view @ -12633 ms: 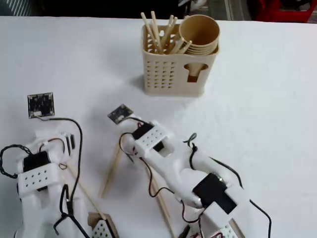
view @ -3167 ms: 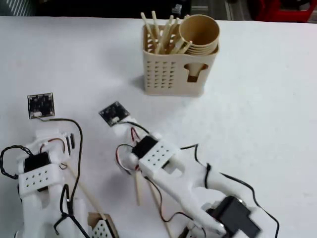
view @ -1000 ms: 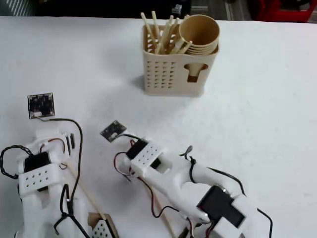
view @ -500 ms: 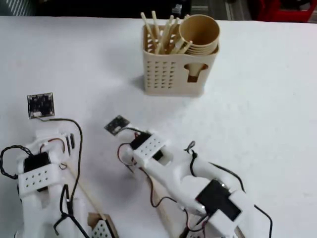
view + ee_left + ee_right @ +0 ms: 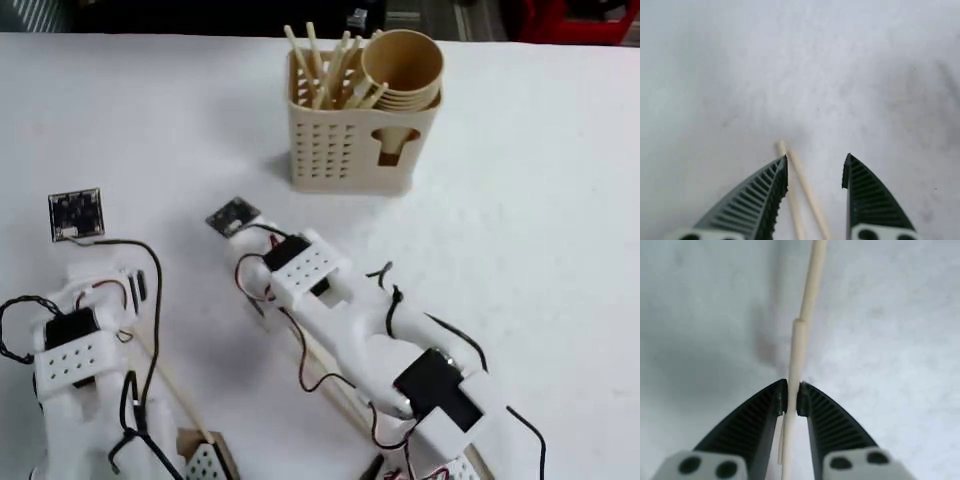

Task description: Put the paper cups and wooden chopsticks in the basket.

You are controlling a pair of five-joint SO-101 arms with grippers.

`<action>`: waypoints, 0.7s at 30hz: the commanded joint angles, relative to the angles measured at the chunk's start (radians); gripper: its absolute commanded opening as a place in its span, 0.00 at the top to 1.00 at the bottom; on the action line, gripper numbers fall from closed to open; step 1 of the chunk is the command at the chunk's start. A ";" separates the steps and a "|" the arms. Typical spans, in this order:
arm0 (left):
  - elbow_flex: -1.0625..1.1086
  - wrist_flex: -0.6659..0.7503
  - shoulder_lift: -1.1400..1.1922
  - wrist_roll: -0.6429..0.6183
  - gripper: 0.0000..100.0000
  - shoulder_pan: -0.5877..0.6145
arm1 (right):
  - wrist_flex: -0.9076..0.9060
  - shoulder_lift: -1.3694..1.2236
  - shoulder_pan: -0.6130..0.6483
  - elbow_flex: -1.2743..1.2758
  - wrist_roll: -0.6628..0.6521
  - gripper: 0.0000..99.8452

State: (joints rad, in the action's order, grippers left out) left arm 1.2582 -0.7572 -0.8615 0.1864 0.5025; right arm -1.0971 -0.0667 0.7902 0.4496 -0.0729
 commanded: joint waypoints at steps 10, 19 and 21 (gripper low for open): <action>-0.008 0.021 -0.024 0.009 0.81 0.008 | -0.010 0.397 -0.124 -0.069 -0.012 0.98; -0.008 0.021 -0.024 0.009 0.81 0.008 | -0.008 0.578 -0.186 -0.324 -0.005 0.98; -0.008 0.021 -0.024 0.009 0.81 0.008 | 0.005 0.584 -0.186 -0.391 -0.005 0.98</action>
State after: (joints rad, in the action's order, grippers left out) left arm 1.2582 -0.7572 -0.8615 0.1864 0.5025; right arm -1.0986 0.4672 0.6153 0.1795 -0.0790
